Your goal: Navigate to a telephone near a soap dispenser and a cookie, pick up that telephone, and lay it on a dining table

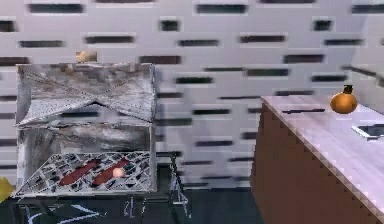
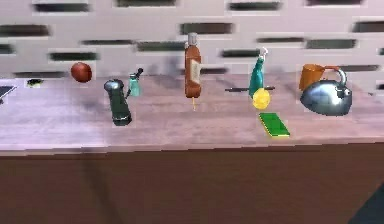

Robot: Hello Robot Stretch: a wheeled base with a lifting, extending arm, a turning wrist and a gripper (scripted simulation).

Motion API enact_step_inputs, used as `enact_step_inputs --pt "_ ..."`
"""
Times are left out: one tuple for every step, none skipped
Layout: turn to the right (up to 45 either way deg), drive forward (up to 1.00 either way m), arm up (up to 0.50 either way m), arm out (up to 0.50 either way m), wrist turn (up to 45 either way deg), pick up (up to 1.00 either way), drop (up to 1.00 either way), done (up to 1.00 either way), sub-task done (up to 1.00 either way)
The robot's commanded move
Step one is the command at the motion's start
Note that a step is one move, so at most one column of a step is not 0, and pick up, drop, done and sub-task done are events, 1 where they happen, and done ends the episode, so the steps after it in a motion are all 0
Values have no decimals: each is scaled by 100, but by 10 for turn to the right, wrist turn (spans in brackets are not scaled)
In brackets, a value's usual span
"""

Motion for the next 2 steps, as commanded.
enact_step_inputs --pt "210 0 0 0 0 0 0 0 0" --pt "30 0 0 0 0 0 0 0 0"
